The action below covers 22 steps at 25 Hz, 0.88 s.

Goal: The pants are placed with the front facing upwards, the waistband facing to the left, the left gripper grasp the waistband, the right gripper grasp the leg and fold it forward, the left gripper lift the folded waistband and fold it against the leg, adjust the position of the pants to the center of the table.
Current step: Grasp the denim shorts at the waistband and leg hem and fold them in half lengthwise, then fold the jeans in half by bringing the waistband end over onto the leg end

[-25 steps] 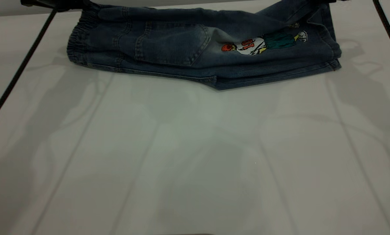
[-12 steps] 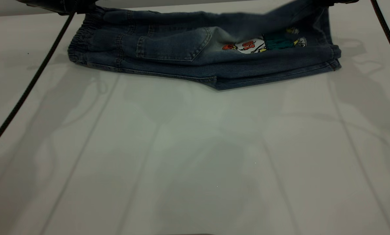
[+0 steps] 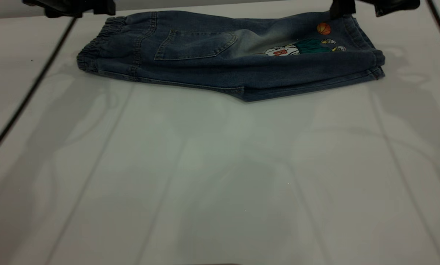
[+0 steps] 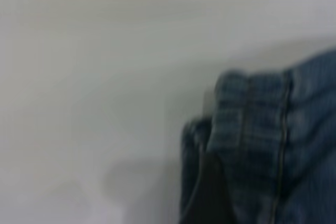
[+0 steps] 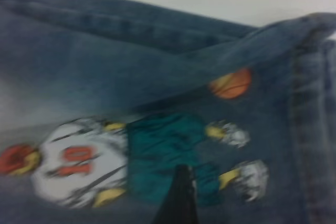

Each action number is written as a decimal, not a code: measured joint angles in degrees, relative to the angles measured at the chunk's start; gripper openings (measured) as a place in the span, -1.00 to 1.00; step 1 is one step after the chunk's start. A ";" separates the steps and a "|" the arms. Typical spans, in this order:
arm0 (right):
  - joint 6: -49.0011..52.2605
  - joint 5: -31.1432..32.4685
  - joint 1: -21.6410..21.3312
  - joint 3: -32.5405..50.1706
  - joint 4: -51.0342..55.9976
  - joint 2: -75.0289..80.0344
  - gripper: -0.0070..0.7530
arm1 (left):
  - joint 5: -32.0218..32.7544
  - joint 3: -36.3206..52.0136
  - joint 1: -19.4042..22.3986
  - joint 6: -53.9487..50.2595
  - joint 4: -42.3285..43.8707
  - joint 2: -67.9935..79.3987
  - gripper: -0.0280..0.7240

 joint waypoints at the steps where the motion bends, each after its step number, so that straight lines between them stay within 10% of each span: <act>1: 0.00 3.27 0.00 -1.03 0.00 -0.23 0.69 | 4.68 -1.24 0.45 0.00 0.00 -0.41 0.49; 7: 0.00 17.39 2.08 -6.90 -0.47 -0.35 0.58 | 18.30 -6.10 5.27 -1.13 0.00 -0.53 0.50; 22: -1.47 19.44 9.35 -7.41 -0.52 -0.35 0.57 | 23.19 -16.76 5.27 0.08 -7.01 11.72 0.50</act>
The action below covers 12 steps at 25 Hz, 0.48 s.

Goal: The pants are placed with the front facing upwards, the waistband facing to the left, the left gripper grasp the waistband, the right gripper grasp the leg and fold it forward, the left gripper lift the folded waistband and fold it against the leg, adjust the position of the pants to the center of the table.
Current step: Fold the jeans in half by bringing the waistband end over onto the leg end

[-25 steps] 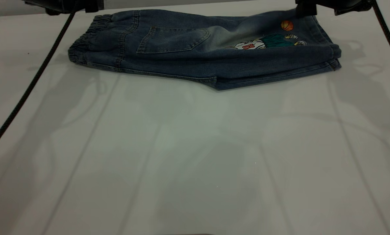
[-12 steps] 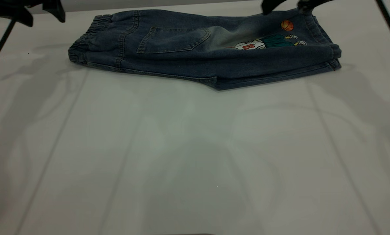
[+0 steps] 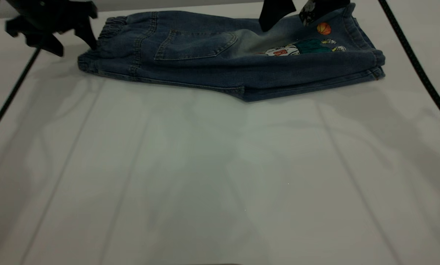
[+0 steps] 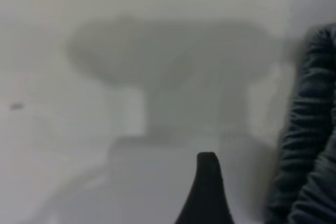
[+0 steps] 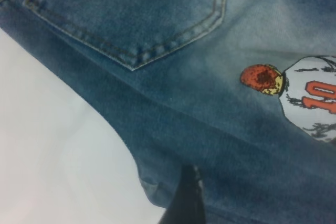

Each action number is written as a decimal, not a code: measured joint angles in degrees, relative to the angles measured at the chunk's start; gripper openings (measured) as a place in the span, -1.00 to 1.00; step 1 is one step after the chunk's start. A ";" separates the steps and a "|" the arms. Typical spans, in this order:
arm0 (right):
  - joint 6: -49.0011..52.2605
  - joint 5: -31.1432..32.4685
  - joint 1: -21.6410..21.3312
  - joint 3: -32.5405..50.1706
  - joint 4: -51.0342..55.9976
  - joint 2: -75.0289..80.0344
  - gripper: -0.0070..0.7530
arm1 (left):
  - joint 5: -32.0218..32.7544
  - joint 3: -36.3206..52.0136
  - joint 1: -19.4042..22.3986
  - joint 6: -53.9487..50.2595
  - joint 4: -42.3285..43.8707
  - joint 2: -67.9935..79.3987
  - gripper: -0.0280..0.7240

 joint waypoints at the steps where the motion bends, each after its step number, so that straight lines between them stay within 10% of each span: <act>1: -0.05 0.00 0.08 0.00 0.00 0.00 0.57 | 0.63 -1.00 -0.13 0.76 -1.20 0.86 0.50; 12: -0.11 0.12 0.14 0.00 0.00 0.00 0.57 | 1.90 -4.75 -0.74 7.83 -8.72 4.32 0.48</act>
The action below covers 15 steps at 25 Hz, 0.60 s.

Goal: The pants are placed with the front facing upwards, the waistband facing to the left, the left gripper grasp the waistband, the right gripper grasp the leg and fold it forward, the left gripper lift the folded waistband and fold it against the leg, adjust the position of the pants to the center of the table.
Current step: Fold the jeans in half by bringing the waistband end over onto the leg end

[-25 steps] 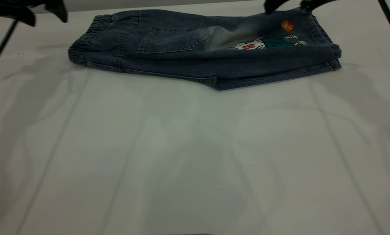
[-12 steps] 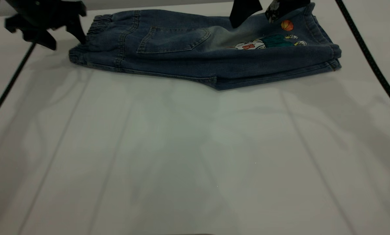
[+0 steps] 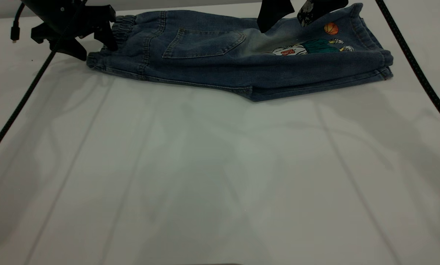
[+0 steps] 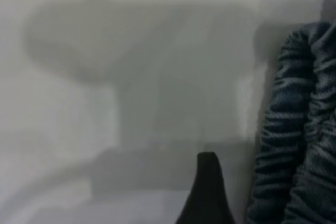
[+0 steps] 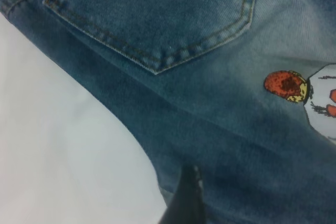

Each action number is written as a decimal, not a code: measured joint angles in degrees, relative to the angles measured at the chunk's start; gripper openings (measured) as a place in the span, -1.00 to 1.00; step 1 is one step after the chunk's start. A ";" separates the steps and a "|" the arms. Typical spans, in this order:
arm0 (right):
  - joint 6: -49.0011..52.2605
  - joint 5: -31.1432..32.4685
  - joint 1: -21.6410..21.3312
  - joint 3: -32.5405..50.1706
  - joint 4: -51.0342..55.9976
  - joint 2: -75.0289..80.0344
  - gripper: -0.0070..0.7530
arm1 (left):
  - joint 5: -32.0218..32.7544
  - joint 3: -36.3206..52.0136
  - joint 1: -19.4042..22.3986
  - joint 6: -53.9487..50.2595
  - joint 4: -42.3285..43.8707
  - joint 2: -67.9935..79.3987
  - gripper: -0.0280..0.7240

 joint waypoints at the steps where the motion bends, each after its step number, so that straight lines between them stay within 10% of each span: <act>1: 0.00 0.05 0.00 0.00 0.00 0.00 0.57 | -0.16 -0.11 0.00 -0.01 -0.31 0.28 0.46; 15: -9.23 -2.54 0.18 -0.07 7.61 0.00 0.57 | -1.87 -0.53 0.00 0.36 -4.05 0.97 -0.80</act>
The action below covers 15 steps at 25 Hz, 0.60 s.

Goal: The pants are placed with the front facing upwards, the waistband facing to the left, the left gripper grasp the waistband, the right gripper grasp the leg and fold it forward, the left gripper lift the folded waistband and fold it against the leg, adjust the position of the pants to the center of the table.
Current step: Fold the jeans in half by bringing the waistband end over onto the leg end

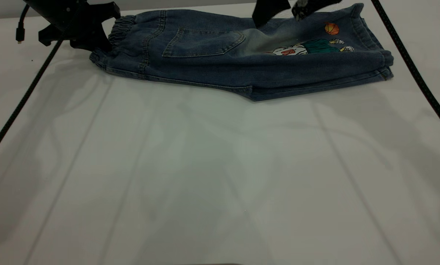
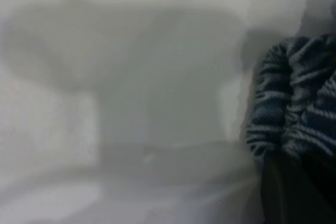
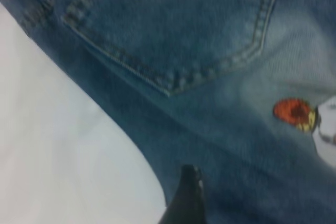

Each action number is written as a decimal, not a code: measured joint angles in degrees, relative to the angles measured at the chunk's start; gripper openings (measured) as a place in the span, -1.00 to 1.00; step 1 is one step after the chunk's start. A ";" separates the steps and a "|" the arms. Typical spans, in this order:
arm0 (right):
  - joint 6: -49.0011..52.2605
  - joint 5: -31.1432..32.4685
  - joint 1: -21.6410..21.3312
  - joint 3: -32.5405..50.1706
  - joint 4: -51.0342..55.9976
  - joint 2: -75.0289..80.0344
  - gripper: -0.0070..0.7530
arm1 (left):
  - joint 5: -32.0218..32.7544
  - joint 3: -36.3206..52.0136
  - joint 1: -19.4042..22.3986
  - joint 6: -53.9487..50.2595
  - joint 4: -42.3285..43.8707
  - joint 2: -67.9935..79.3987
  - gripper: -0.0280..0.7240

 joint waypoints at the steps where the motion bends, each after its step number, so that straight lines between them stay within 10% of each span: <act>1: -1.25 -0.01 0.11 -0.34 1.21 0.00 0.57 | 0.09 0.00 0.00 0.40 0.06 -0.29 -0.80; 15: -7.24 -0.42 7.99 -18.10 7.45 14.57 0.57 | 7.02 0.50 -0.40 7.33 0.90 -10.36 -0.82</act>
